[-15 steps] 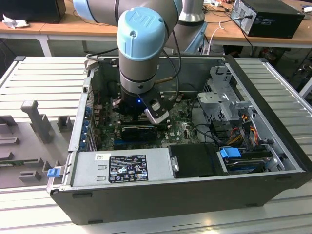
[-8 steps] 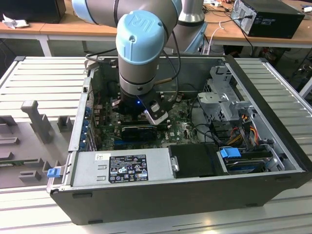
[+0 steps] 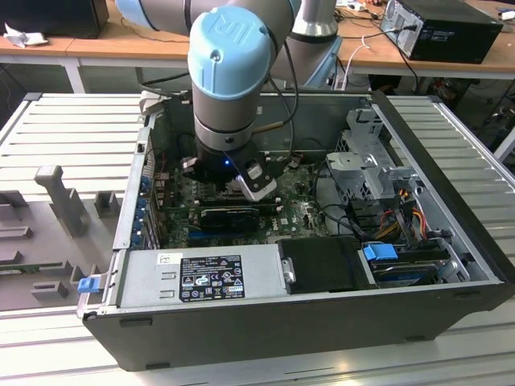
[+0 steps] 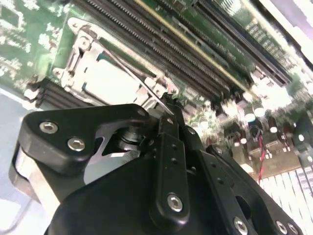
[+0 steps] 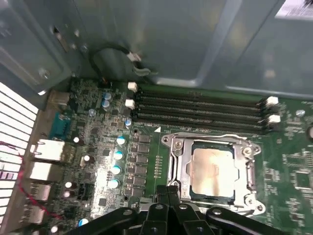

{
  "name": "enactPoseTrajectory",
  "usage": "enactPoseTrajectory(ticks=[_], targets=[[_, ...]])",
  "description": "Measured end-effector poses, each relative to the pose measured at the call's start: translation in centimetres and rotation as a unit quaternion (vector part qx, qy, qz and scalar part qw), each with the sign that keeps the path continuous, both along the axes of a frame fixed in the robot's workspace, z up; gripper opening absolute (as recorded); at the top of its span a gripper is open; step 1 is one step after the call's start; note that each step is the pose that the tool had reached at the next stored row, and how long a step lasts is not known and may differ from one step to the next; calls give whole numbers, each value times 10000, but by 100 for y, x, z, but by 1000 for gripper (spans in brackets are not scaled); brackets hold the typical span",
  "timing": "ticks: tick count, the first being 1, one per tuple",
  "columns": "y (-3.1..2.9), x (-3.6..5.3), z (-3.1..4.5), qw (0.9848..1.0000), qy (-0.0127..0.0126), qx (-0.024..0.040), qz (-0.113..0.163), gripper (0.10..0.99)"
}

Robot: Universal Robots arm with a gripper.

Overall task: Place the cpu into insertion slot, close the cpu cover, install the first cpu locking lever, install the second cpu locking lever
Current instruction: 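Install the second cpu locking lever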

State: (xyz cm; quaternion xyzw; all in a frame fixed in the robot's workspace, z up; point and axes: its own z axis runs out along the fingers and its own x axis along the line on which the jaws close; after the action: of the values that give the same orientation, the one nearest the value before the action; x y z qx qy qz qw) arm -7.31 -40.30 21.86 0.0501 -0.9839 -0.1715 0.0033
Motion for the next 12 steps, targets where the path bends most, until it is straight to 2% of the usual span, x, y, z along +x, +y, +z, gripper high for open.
enactPoseTrajectory(ticks=[4, 5, 6, 7, 8, 12], targets=[[1, 0, 137, 10000, -1, 1, 0, 106], [1, 8, 151, 10000, -1, 2, 1, 106], [2, 42, 152, 10000, 2, 2, 0, 106], [1, 131, 181, 10000, 7, 1, 0, 106], [1, 140, 267, 10000, 7, 2, 0, 106], [1, 250, 267, 10000, 19, 1, 0, 106]])
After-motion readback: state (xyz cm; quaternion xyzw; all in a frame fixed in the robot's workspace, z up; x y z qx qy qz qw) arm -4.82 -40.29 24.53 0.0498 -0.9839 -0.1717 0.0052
